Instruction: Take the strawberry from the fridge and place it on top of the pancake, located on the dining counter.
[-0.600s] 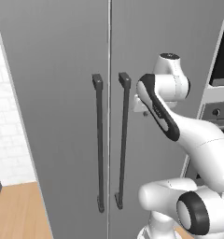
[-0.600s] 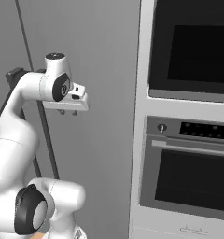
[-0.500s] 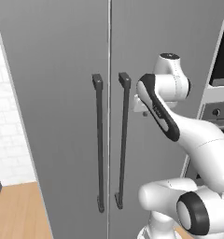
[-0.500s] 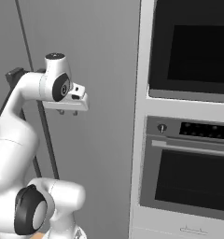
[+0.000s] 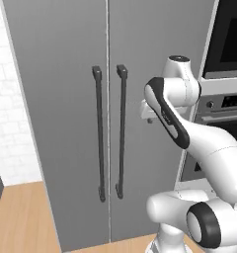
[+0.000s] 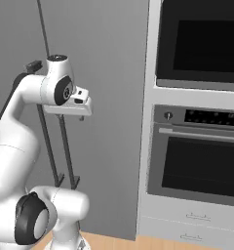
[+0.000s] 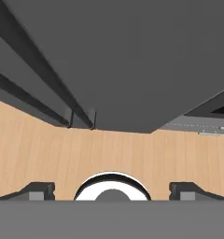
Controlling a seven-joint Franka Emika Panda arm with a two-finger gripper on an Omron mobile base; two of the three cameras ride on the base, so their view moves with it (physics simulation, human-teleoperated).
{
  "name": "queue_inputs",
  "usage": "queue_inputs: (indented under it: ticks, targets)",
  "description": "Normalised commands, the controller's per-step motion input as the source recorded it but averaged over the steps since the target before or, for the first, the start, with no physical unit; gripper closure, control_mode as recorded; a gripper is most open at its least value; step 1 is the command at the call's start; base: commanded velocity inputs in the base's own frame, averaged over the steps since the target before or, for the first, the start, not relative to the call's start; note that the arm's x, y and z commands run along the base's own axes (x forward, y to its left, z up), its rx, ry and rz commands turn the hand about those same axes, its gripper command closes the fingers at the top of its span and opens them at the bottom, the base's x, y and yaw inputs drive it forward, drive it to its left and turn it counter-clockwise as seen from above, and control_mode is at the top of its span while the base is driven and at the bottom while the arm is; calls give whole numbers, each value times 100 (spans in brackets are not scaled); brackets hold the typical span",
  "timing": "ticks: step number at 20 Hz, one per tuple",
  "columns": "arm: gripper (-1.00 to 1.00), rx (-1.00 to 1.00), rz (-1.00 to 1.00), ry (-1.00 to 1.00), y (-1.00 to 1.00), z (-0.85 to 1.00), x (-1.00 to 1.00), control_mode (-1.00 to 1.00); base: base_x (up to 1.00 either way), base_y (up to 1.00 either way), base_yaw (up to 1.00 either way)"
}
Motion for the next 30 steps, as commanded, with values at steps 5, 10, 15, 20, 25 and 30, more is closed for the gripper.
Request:
queue_inputs:
  ticks: [5, 10, 15, 20, 25, 30]
  targets:
    - [-100, 0, 0, 0, 0, 0, 0, 100, -14, 61, -2]
    - [-100, 0, 0, 0, 0, 0, 0, 100, 0, 48, 0]
    - [-100, 0, 0, 0, 0, 0, 0, 100, 0, 12, 0]
    - [-100, 0, 0, 0, 0, 0, 0, 100, 0, 18, 0]
    - [-100, 0, 0, 0, 0, 0, 0, 100, -12, 0, 0]
    - [-100, 0, 0, 0, 0, 0, 0, 100, -33, 0, 0]
